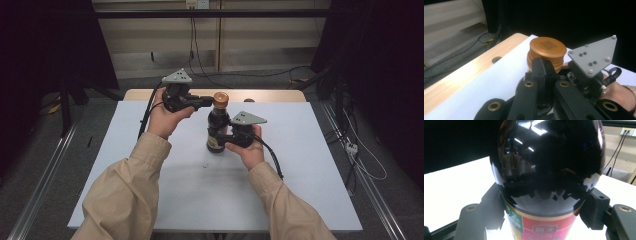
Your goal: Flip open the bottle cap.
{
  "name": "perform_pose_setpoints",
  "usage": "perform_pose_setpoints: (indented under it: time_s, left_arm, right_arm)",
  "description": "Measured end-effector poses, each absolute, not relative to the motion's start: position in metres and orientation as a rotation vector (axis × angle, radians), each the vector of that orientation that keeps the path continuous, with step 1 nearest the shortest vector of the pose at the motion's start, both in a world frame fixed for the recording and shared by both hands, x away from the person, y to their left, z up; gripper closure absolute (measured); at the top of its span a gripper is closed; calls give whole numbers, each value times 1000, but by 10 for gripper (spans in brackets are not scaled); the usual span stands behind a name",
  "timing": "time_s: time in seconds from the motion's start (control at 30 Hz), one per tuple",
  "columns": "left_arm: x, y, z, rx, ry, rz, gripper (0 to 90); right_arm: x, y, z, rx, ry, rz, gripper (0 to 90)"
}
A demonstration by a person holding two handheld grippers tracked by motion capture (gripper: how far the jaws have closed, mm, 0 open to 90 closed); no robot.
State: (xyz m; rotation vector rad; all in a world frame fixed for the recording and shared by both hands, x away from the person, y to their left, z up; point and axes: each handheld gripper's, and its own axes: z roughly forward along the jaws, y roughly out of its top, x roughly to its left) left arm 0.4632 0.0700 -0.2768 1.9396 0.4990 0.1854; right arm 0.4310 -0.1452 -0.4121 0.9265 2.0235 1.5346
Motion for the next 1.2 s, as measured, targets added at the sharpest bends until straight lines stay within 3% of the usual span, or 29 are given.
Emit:
perform_pose_setpoints:
  time_s: [0.07,0.13,0.17,0.33,1.2]
  left_arm:
    - [462,70,-276,1951,493,195,900]
    - [461,75,-266,1755,479,100,900]
    - [457,72,-255,1733,465,121,900]
    - [451,61,-225,1864,446,225,900]
    - [457,96,-260,1972,527,219,900]
  right_arm:
    - [431,-146,-412,924,2024,1538,312]
    - [431,-145,-413,922,2027,1537,313]
    - [431,-143,-414,910,2025,1537,313]
    - [427,-116,-409,794,2057,1429,308]
    - [433,-139,-411,904,2055,1506,307]
